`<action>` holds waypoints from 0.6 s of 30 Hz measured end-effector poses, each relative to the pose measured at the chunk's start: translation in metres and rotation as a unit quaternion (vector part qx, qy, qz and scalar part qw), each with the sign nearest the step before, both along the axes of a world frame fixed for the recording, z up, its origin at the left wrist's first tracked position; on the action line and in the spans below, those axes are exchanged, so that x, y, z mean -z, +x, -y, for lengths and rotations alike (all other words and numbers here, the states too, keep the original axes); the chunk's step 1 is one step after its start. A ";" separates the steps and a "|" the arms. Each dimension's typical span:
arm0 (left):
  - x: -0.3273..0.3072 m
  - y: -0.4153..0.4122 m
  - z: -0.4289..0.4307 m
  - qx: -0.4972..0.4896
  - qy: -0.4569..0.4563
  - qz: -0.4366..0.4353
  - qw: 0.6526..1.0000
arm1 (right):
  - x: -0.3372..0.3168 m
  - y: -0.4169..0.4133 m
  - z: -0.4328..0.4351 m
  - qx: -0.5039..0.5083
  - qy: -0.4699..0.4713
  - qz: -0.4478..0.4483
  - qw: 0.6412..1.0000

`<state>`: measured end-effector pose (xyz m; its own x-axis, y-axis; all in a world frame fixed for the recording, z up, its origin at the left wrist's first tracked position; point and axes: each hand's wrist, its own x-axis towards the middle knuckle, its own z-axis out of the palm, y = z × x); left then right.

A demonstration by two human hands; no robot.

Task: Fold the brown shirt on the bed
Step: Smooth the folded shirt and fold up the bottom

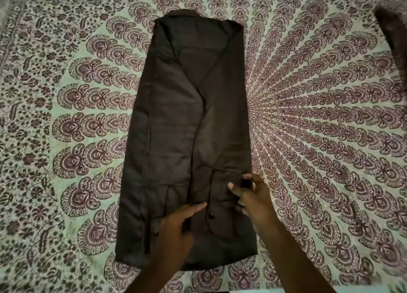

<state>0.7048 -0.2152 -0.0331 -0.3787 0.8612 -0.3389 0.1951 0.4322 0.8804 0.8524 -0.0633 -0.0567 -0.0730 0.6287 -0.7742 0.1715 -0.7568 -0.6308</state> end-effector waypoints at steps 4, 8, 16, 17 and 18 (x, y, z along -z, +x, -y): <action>0.020 -0.008 0.009 0.006 -0.088 0.131 0.988 | 0.010 0.009 0.012 -0.122 0.050 0.073 0.989; 0.023 -0.007 0.010 0.008 -0.134 0.126 0.983 | 0.008 0.012 0.019 -0.124 0.089 0.075 0.985; 0.039 0.010 0.022 -0.091 -0.163 0.042 0.982 | 0.016 0.024 0.036 -0.174 0.113 0.106 0.973; 0.041 0.012 0.024 -0.093 -0.164 0.043 0.981 | 0.017 0.025 0.038 -0.180 0.121 0.114 0.970; 0.042 0.013 0.026 -0.095 -0.169 0.052 0.980 | 0.019 0.026 0.038 -0.187 0.128 0.124 0.966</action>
<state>0.7176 -0.2407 -0.0748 -0.4705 0.6100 -0.6376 -0.0005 0.7224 0.6915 0.8783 -0.1016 -0.0759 -0.1657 0.7672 -0.6196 0.5725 -0.4367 -0.6939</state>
